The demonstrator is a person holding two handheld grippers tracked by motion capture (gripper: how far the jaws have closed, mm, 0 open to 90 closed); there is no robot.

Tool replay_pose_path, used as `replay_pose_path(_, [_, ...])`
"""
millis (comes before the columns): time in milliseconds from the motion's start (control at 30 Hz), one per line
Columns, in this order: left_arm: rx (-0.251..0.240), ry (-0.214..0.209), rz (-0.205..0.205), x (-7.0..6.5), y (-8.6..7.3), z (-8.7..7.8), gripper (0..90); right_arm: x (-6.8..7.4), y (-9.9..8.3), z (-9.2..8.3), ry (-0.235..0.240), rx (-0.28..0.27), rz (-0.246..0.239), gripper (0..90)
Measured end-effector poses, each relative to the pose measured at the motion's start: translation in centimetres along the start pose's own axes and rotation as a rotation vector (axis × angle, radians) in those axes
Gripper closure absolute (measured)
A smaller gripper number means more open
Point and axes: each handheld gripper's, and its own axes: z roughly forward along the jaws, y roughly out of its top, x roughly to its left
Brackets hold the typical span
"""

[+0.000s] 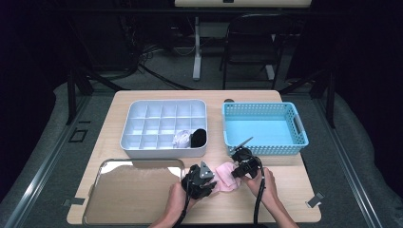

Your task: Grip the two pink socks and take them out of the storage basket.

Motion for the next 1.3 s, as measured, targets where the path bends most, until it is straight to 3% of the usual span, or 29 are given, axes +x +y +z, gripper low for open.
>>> replay_pose_path(200, [0.004,0.008,-0.024,0.8,-0.4,-0.9,66.4,-0.2,0.0,-0.1,0.006,0.007,-0.003,78.3])
replay_pose_path(433, [0.045,-0.008,-0.051,1.7,-0.8,-1.6,57.8,-0.6,-0.1,-0.2,-0.004,0.023,0.012,77.9])
replay_pose_path(767, [0.068,0.033,-0.1,3.5,-1.4,-2.9,44.5,-0.9,-0.2,-0.4,-0.01,0.027,0.016,77.5])
replay_pose_path(967, [0.093,0.03,-0.118,4.0,-1.6,-2.7,44.4,-1.2,-0.2,-0.4,-0.026,0.023,0.03,77.1])
replay_pose_path(1167, [0.15,0.018,-0.1,3.5,-1.6,-1.8,44.8,-1.5,-0.3,-0.5,-0.048,0.03,0.04,76.6])
replay_pose_path(1200, [0.159,0.024,-0.094,3.4,-1.7,-1.6,46.1,-1.4,-0.5,-0.3,-0.046,0.003,0.064,76.6])
replay_pose_path(1300, [0.172,0.021,-0.093,3.3,-1.7,-1.3,50.3,-1.7,-0.3,-0.6,-0.046,0.045,0.037,76.3])
